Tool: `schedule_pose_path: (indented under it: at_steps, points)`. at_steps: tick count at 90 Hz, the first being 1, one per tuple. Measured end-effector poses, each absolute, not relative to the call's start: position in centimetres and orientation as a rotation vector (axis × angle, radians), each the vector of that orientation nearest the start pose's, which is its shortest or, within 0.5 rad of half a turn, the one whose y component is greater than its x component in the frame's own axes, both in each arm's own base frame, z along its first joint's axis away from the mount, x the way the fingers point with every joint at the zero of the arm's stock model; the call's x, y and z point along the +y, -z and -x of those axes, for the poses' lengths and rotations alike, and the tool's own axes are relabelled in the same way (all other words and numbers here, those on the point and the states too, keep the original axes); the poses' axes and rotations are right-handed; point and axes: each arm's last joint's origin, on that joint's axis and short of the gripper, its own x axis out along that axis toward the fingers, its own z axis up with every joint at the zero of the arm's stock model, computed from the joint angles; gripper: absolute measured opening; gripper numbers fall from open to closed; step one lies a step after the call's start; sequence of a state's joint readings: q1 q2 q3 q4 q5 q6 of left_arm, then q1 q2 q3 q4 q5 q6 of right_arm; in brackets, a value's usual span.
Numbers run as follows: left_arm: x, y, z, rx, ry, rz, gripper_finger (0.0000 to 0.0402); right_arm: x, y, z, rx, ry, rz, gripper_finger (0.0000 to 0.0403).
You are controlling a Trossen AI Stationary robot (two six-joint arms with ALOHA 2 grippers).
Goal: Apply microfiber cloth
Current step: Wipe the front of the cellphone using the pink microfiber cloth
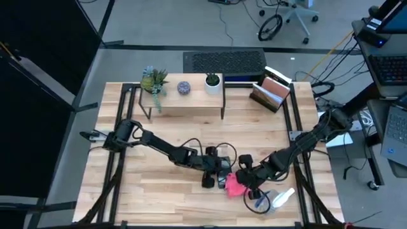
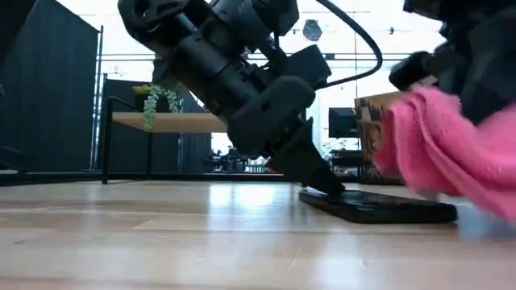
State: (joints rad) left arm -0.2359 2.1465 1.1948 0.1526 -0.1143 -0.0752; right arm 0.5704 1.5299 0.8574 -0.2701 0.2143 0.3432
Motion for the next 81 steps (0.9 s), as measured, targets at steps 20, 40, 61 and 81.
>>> schedule_pose_path:
  at_steps: [20,40,61,81]
  points:
    - [-9.5,-9.2,-41.1,0.781,0.085,-0.07,0.0,13.8,-18.3,-27.8,0.752,-0.061,0.085,0.0006]
    - [-9.5,-9.2,-41.0,0.782,0.088,-0.078,0.0,13.5,-13.2,-30.5,0.789,-0.084,0.032,0.0006]
    - [-9.5,-9.2,-41.0,0.782,0.084,-0.073,0.0,15.9,-10.7,-30.5,0.829,-0.161,-0.103,0.0006]
    - [-9.5,-9.2,-41.1,0.781,0.084,-0.074,0.0,17.5,-12.5,-28.5,0.902,-0.361,-0.146,0.0006]
